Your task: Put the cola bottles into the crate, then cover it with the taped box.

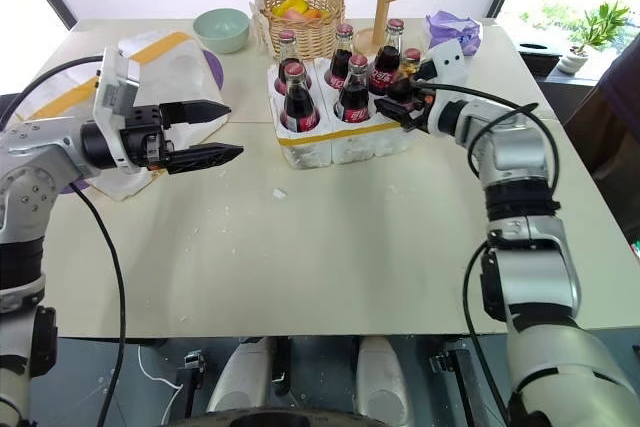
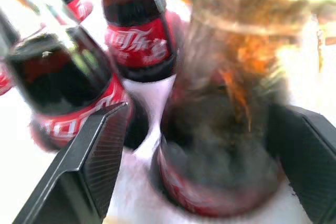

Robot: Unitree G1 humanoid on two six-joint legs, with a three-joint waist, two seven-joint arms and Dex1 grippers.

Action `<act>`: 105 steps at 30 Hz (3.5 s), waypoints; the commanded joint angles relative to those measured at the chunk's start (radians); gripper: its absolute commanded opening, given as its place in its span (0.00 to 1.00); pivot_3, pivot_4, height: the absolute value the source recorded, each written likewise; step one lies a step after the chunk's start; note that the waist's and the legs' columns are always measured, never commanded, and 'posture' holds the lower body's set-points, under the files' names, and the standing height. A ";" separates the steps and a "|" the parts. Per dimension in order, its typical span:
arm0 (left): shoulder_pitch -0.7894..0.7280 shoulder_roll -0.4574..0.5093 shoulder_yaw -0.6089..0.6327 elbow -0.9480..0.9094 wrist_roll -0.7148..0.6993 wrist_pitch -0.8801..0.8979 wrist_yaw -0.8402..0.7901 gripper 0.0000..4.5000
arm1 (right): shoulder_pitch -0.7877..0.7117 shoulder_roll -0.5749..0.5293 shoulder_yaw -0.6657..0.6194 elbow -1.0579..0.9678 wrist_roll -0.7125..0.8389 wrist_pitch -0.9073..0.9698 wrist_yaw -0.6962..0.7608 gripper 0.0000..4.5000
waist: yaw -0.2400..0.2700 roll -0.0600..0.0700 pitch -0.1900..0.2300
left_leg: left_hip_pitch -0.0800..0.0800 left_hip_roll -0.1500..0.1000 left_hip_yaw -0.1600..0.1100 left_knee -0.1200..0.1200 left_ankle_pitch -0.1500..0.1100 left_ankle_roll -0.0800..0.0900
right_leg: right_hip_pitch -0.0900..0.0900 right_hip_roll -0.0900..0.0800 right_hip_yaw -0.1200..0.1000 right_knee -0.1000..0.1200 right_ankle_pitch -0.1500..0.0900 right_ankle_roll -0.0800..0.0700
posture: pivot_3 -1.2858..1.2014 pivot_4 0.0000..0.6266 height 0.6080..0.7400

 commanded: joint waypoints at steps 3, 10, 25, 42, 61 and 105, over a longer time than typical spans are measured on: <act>0.009 0.142 0.117 -0.033 -0.033 0.014 -0.043 1.00 | 0.022 -0.221 -0.146 -0.362 0.183 0.222 0.145 0.96 | -0.006 0.000 0.000 | 0.000 0.000 0.000 -0.001 0.000 0.000 | -0.002 0.000 0.000 0.000 0.000 0.000 | 0.52 0.24 1.00; 0.198 0.529 0.307 0.173 0.103 -0.078 -0.255 1.00 | 0.109 -0.490 -0.279 -0.535 0.382 0.361 0.379 0.96 | -0.013 0.001 0.001 | 0.003 0.002 0.002 -0.004 0.000 0.000 | -0.002 0.001 0.000 -0.001 -0.003 -0.005 | 0.52 0.24 1.00; -0.074 0.699 -0.068 1.015 0.636 -0.631 -0.484 1.00 | 0.125 -0.477 -0.248 -0.593 0.474 0.302 0.427 0.96 | 0.008 0.001 0.000 | -0.001 0.002 0.009 -0.003 0.000 -0.001 | -0.008 -0.004 0.000 0.000 -0.004 -0.009 | 0.52 0.24 1.00; -0.601 0.340 -0.314 1.447 0.958 -0.781 -0.276 1.00 | 0.300 -0.511 -0.372 -0.768 0.555 0.379 0.330 0.96 | 0.015 -0.004 -0.001 | -0.001 0.003 0.007 0.001 0.000 0.000 | -0.006 -0.002 0.000 0.001 0.000 -0.002 | 0.52 0.24 1.00; -0.578 0.339 -0.269 1.435 0.951 -0.871 -0.142 0.15 | 0.428 -0.505 -0.424 -0.806 0.600 0.375 0.233 1.00 | 0.020 -0.004 -0.001 | -0.001 0.003 0.006 0.002 0.000 0.000 | -0.004 -0.001 0.000 0.002 -0.001 -0.002 | 0.52 0.24 1.00; -0.552 -0.150 -0.517 0.377 1.472 -0.800 0.411 0.15 | 0.657 -0.415 -0.606 -0.864 0.693 0.354 0.006 1.00 | 0.022 -0.006 -0.001 | 0.000 0.001 0.003 0.004 0.000 0.000 | 0.000 0.000 0.001 0.002 0.002 0.002 | 0.52 0.24 1.00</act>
